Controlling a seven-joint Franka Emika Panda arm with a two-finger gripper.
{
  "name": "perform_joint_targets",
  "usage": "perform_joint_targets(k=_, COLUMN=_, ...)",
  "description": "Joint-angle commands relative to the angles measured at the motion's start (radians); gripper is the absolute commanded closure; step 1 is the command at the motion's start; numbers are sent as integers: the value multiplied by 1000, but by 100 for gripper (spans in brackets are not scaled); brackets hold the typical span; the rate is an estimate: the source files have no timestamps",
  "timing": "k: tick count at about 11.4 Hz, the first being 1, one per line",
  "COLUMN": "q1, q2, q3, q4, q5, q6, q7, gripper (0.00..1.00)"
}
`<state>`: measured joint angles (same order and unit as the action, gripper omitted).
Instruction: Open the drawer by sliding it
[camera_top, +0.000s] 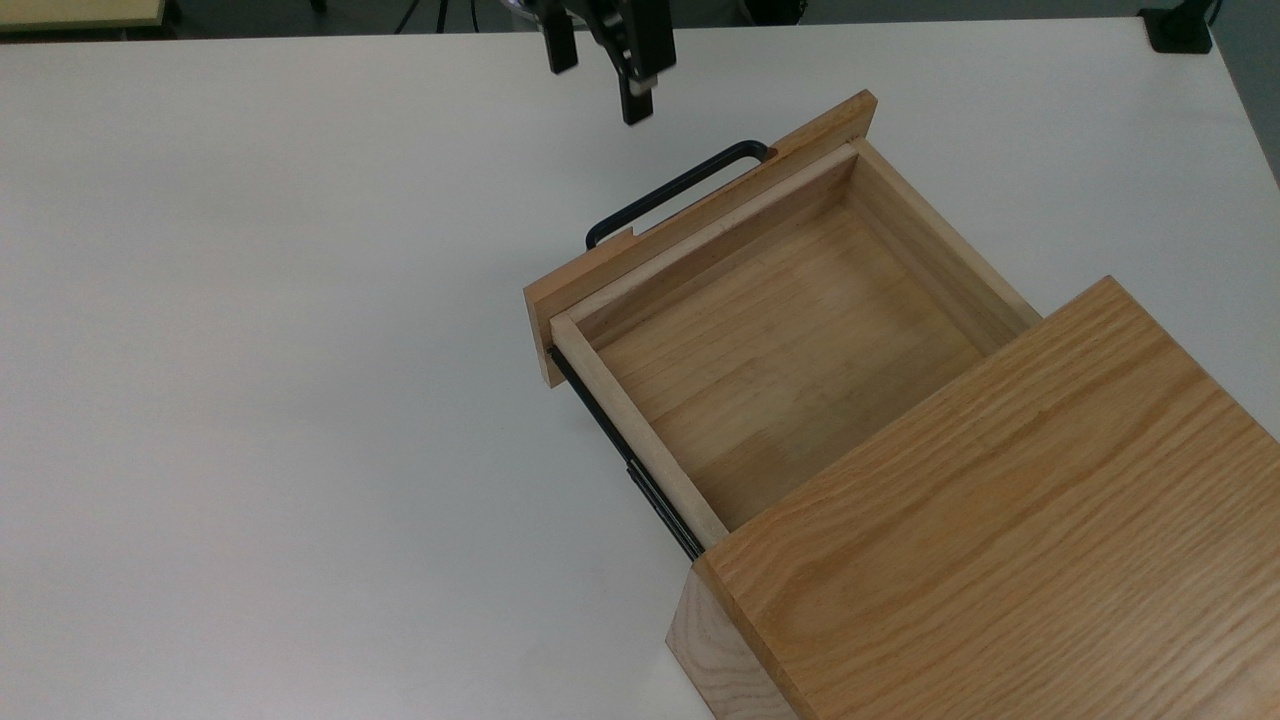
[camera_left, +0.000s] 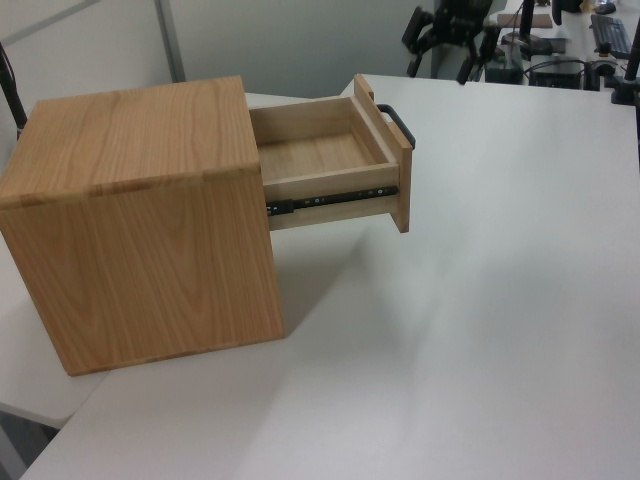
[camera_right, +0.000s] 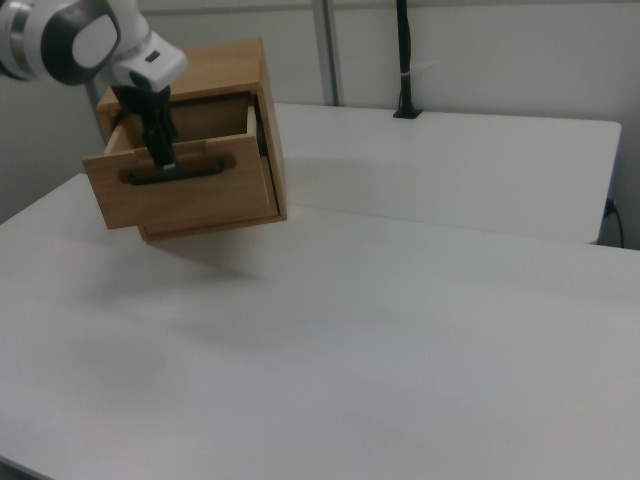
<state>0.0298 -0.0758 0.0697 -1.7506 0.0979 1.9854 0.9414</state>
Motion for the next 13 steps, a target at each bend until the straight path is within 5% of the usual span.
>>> perform_joint_targets(k=1, q1=4, q2=-15, q3=-59, q4=91, q5=48, q6=-212, q7=-388, gripper=0)
perform_joint_targets(k=3, q1=4, q2=-13, q3=-51, q4=88, q5=-37, q6=-288, q7=-705, gripper=0)
perform_joint_targets(k=5, q1=2, q2=-12, q3=-51, q4=85, q5=-119, q6=-303, q7=-870, gripper=0)
perform_joint_targets(k=8, q1=-8, q2=-9, q3=-57, q4=89, q5=-162, q6=-304, q7=-981, gripper=0)
perform_joint_targets(k=13, q1=-1, q2=-9, q3=-53, q4=92, q5=-158, q6=-342, q7=-980, gripper=0)
